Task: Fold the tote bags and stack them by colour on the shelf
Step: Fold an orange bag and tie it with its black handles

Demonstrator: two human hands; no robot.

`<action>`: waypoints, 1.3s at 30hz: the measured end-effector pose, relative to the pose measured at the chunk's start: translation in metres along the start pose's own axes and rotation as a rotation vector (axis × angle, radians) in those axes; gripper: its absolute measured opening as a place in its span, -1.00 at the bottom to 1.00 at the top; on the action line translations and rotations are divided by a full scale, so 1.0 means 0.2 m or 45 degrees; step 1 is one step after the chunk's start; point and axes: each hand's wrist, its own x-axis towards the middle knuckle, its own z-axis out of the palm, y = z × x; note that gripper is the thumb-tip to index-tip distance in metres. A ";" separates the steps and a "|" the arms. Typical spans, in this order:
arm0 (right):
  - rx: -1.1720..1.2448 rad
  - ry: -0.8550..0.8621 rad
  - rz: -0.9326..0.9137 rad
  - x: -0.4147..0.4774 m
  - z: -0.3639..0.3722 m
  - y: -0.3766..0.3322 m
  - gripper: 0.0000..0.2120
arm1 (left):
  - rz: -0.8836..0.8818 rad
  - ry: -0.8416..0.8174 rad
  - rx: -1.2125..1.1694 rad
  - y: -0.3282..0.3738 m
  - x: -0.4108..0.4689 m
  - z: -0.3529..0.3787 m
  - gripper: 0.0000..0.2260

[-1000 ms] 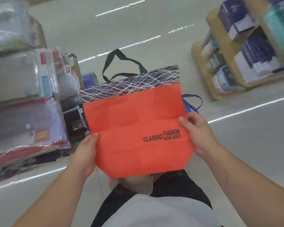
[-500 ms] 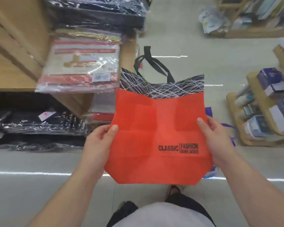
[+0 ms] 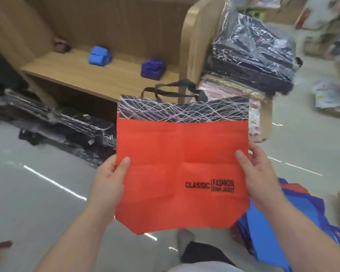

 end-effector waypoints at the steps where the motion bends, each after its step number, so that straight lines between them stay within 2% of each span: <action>1: -0.015 -0.025 -0.023 0.06 0.09 0.00 -0.67 | 0.004 0.030 -0.003 0.01 0.03 -0.07 -0.78; 3: -0.070 -0.082 -0.081 0.16 0.28 -0.01 -0.60 | 0.020 0.091 0.008 0.04 0.11 -0.20 -0.88; 6: -0.054 -0.182 -0.034 0.35 0.57 -0.02 -0.72 | 0.049 0.196 0.050 0.10 0.26 -0.37 -0.84; 9: -0.064 -0.281 0.048 0.59 0.85 -0.02 -0.74 | 0.088 0.253 0.092 0.19 0.43 -0.49 -0.82; 12: -0.115 -0.324 -0.019 0.79 1.12 -0.06 -0.79 | 0.117 0.353 0.081 0.31 0.57 -0.60 -0.80; 16: 0.071 -0.414 0.013 1.03 1.42 -0.09 -0.81 | 0.094 0.569 -0.063 0.36 0.76 -0.75 -0.79; 20: 0.261 -0.425 0.182 1.23 1.59 -0.07 -0.79 | 0.001 0.633 -0.179 0.33 0.96 -0.85 -0.79; 24: 0.233 -0.243 0.173 1.38 1.74 0.02 -0.87 | -0.035 0.556 -0.214 0.33 1.25 -0.92 -0.80; 26: 0.230 -0.144 0.199 1.45 1.83 0.03 -0.71 | -0.026 0.497 -0.224 0.34 1.43 -0.96 -0.80; 29: 0.255 -0.123 0.231 1.53 1.95 0.00 -0.48 | -0.008 0.374 -0.248 0.37 1.72 -1.04 -0.82; 34: 0.008 -0.112 0.265 1.59 2.13 0.00 -0.30 | 0.078 0.186 -0.209 0.50 2.17 -1.23 -0.82; 36: -0.006 -0.064 0.186 1.58 2.20 -0.01 -0.29 | 0.133 0.077 -0.184 0.56 2.33 -1.30 -0.81; 39: 0.014 0.117 -0.087 1.59 2.29 -0.06 -0.31 | 0.202 -0.039 -0.168 0.64 2.55 -1.36 -0.80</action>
